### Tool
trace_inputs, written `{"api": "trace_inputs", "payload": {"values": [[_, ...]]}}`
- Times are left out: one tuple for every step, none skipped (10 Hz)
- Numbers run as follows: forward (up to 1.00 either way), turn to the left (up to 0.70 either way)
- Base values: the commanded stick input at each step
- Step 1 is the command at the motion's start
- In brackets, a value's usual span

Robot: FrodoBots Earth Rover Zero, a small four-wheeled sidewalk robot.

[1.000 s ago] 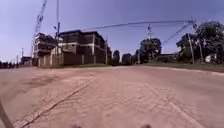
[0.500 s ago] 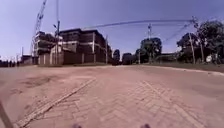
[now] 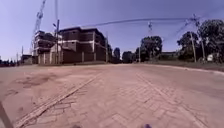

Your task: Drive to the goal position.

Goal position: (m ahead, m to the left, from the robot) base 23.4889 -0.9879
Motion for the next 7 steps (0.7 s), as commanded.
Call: {"api": "trace_inputs", "payload": {"values": [[0.3,0.0],[0.3,0.0],[0.3,0.0],[0.3,0.0],[0.3,0.0],[0.3,0.0],[0.3,0.0]]}}
